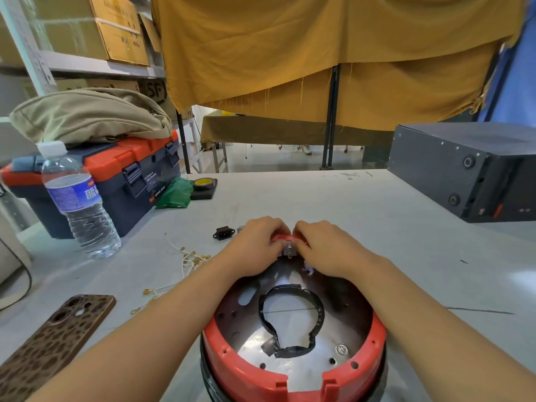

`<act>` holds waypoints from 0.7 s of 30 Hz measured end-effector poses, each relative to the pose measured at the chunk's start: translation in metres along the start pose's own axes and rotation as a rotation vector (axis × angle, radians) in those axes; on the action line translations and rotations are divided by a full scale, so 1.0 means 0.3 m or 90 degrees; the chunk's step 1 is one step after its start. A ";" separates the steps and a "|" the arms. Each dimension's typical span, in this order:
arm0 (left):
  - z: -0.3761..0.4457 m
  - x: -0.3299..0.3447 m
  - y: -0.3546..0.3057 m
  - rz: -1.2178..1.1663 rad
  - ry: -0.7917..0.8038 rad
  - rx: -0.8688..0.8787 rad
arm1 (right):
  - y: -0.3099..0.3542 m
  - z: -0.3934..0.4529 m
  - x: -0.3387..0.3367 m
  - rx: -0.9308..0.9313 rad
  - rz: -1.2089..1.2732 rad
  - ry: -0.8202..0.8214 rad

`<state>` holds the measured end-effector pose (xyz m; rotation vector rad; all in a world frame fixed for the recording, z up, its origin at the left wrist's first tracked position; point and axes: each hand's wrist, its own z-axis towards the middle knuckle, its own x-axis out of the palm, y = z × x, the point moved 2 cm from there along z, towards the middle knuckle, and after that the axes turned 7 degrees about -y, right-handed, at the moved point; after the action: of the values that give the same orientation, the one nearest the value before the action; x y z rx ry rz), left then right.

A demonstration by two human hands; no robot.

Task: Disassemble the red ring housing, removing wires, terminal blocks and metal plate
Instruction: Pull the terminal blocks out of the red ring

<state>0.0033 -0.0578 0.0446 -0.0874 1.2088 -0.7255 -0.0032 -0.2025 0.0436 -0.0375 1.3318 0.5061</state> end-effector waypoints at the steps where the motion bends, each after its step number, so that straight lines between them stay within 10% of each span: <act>1: -0.001 0.000 0.001 -0.005 -0.003 0.000 | -0.003 -0.003 -0.005 0.002 0.016 -0.008; 21: -0.005 -0.001 0.011 -0.045 -0.044 -0.045 | -0.022 0.006 -0.012 0.029 0.029 -0.057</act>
<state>0.0033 -0.0546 0.0430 -0.2137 1.1701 -0.7354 0.0003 -0.2091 0.0456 0.0530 1.2577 0.5109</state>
